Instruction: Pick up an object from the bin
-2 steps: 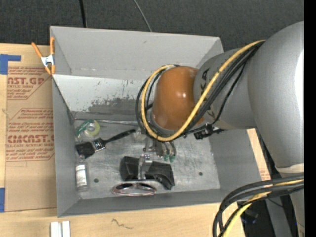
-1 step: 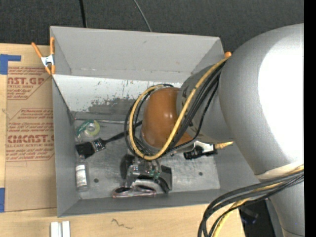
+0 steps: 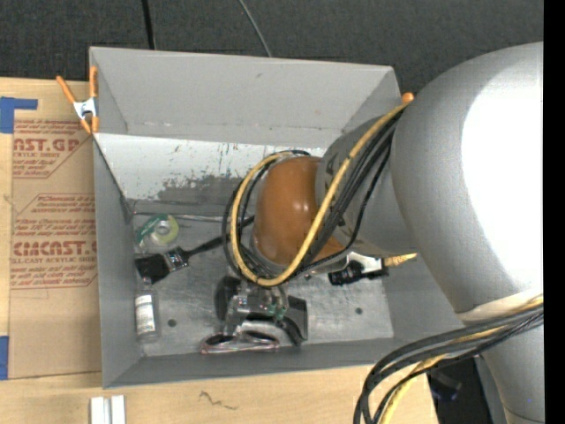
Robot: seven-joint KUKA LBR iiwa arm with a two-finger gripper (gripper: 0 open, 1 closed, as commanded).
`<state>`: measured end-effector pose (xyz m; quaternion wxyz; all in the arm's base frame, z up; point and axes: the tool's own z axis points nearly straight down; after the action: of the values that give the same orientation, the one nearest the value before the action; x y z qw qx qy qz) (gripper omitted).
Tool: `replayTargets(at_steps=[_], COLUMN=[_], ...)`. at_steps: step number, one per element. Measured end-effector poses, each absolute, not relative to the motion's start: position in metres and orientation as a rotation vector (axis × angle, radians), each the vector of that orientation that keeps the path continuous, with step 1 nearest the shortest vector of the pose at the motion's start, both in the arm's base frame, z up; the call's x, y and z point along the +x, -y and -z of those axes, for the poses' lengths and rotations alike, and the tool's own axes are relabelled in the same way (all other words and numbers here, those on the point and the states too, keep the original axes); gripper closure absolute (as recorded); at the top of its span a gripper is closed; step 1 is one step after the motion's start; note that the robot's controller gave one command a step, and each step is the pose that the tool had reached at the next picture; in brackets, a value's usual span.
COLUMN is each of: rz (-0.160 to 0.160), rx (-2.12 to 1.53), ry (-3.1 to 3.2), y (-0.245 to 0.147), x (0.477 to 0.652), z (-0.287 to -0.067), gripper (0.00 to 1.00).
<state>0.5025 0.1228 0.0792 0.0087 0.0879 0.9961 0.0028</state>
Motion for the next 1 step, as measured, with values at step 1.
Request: replayTargets(at_steps=[1], rz=[0.002], rx=[0.205], ry=[-3.139], y=[-0.0927], x=[0.5125], z=[-0.1952], gripper=[1.00])
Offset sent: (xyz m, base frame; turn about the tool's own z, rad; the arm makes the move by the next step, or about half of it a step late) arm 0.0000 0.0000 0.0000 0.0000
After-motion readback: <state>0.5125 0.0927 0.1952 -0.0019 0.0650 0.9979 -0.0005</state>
